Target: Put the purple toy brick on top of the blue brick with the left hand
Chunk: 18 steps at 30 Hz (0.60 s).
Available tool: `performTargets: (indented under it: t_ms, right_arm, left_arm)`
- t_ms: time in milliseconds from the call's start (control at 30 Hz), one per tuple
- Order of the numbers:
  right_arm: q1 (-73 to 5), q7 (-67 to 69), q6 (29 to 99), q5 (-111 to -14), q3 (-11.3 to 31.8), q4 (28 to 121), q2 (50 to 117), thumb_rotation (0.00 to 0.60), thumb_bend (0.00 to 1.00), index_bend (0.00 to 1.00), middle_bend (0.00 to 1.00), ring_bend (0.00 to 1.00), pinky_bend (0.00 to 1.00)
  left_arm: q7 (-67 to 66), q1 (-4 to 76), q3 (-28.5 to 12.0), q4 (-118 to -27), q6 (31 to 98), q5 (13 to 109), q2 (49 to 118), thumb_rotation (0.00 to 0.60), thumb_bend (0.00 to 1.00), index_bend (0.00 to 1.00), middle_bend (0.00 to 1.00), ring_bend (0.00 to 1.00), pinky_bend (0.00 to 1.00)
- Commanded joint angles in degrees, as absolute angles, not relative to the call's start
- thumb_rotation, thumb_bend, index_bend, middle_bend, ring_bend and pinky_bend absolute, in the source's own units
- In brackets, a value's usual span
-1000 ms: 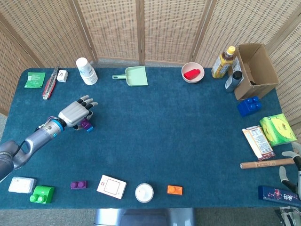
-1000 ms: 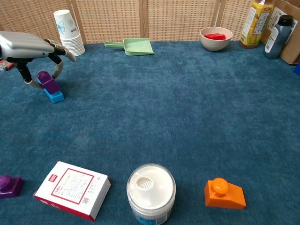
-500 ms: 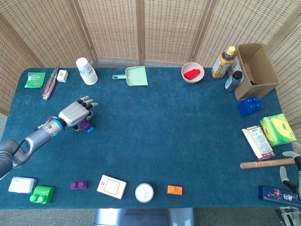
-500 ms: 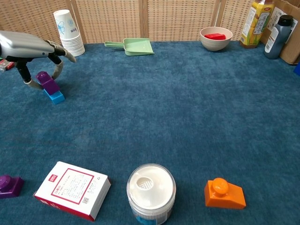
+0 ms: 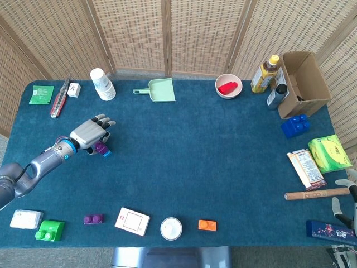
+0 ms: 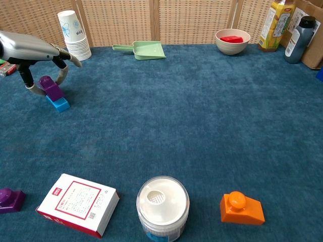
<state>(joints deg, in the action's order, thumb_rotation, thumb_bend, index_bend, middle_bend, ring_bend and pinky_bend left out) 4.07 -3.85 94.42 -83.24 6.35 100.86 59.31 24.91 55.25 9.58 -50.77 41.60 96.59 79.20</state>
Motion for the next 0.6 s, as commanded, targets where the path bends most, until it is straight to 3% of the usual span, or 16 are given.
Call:
performTargets:
  t_ms: [33,600]
  right_arm:
    - [4.1,-3.8,94.4,-83.2,6.4,100.8,59.3,0.6,0.39,0.35,0.19,0.04,0.19]
    - [4.3,-2.8,94.6,-83.3,6.3,100.2,59.3,0.6,0.39,0.35,0.19,0.04,0.19]
  left_arm:
    - [24.6,55.5,9.5,-51.4,41.2,96.4,78.8,0.6,0.32,0.62,0.08,0.0,0.0]
    - [20.9,57.0,9.4,-55.1,36.6,94.8,77.3,0.6,0.32,0.61,0.06,0.0,0.0]
